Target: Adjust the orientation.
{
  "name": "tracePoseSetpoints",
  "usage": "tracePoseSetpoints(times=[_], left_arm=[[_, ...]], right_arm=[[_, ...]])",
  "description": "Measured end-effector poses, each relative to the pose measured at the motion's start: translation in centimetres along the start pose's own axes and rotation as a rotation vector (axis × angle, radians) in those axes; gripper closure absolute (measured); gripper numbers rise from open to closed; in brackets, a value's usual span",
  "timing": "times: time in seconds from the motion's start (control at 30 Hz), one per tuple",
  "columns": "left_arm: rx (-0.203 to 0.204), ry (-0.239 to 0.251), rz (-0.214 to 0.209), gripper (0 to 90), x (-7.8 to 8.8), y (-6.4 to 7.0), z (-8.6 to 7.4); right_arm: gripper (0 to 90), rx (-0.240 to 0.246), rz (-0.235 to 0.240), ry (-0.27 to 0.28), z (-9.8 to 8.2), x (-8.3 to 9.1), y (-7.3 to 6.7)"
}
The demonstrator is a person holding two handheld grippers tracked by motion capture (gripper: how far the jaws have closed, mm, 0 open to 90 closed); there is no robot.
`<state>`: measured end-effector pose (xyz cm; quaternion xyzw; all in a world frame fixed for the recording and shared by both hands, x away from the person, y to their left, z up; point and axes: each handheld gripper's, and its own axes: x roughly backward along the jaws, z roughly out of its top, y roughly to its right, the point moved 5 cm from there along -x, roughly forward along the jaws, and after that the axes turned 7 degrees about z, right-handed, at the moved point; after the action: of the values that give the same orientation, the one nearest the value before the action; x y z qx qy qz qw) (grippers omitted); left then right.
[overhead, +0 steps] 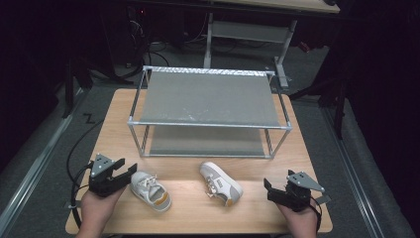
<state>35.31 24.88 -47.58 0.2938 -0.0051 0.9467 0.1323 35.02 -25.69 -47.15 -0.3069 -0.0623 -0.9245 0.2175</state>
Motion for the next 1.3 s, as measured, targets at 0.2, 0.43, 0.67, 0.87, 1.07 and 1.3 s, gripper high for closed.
tracePoseSetpoints(times=[0.2,0.43,0.67,0.87,1.07,1.3], left_arm=[[-0.013,0.002,-0.002,47.0,0.0,0.8,0.0],[-0.024,0.004,0.003,46.9,0.4,1.5,0.1],[-0.037,-0.006,0.015,47.0,0.9,2.0,0.1],[-0.039,-0.039,0.038,56.6,2.4,2.9,-0.7],[-0.003,-0.196,0.182,89.9,2.7,1.1,-4.0],[0.005,-0.317,0.169,90.0,0.1,2.2,-5.7]], right_arm=[[7.7,-0.013,-0.005,0.001,-0.1,0.1,0.2],[8.0,-0.041,0.005,-0.002,-0.1,0.0,0.2],[9.5,-0.038,0.017,-0.015,-0.3,-0.3,0.4],[10.7,-0.06,0.04,-0.023,-0.4,-0.4,0.6],[12.8,-0.06,0.048,-0.018,-0.4,-0.3,0.6],[14.8,-0.063,0.048,-0.018,-0.3,-0.2,0.5]])
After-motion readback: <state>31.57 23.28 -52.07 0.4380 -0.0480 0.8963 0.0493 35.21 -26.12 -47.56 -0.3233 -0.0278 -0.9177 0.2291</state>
